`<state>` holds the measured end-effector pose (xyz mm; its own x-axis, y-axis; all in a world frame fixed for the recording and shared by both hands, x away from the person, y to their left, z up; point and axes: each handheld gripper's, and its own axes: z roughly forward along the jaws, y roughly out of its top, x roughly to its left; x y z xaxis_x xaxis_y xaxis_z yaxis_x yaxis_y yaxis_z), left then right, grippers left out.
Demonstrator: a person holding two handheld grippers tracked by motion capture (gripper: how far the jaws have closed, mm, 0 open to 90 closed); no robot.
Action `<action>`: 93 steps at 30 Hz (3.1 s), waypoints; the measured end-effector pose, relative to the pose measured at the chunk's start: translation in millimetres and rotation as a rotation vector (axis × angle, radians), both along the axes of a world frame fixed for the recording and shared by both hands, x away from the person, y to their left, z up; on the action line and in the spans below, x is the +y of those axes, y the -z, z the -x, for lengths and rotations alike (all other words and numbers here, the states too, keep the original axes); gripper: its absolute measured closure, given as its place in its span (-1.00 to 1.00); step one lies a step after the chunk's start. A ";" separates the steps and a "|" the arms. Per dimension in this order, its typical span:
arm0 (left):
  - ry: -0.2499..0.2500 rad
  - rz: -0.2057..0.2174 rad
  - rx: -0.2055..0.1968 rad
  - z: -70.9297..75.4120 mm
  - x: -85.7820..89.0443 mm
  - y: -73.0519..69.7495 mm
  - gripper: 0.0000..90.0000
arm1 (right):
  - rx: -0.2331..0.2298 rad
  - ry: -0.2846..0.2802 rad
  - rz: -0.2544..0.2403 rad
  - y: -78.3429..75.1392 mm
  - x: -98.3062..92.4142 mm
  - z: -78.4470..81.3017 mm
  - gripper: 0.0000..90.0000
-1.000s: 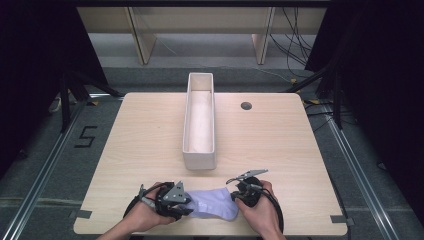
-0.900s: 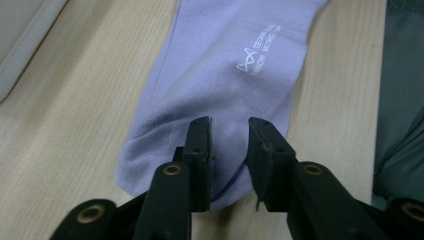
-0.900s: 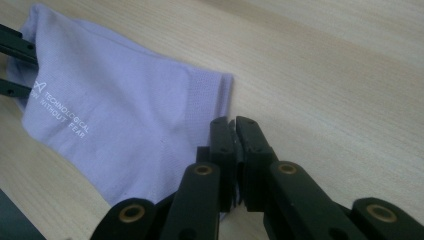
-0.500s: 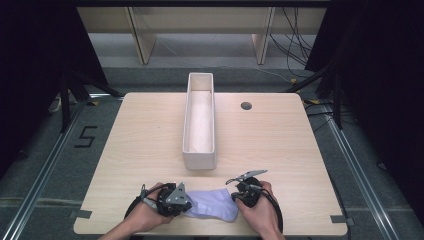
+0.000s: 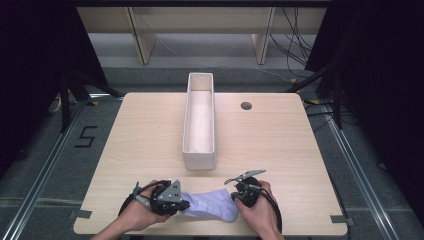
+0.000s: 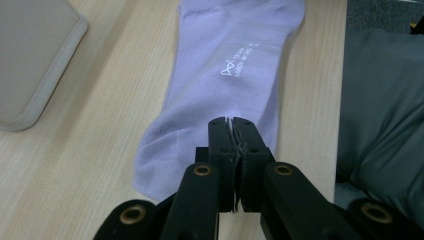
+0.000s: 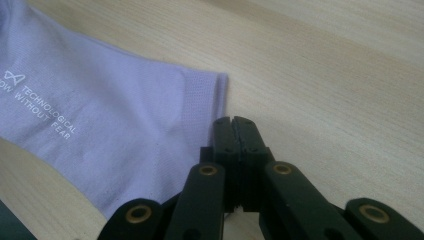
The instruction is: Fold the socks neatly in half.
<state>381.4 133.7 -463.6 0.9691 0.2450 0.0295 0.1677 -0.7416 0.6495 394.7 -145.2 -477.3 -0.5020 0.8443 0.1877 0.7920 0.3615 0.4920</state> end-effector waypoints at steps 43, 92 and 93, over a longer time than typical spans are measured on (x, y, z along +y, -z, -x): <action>-0.083 0.064 0.082 -2.1 -9.5 17.5 0.57 | -0.032 -0.018 0.018 -8.2 2.8 1.6 0.99; -0.440 0.141 0.301 -22.5 22.7 33.5 0.82 | -0.054 -0.032 0.063 -1.9 0.8 2.9 0.89; -0.440 0.142 0.305 -22.6 22.7 33.6 0.82 | -0.056 -0.033 0.065 -1.9 0.7 2.8 0.89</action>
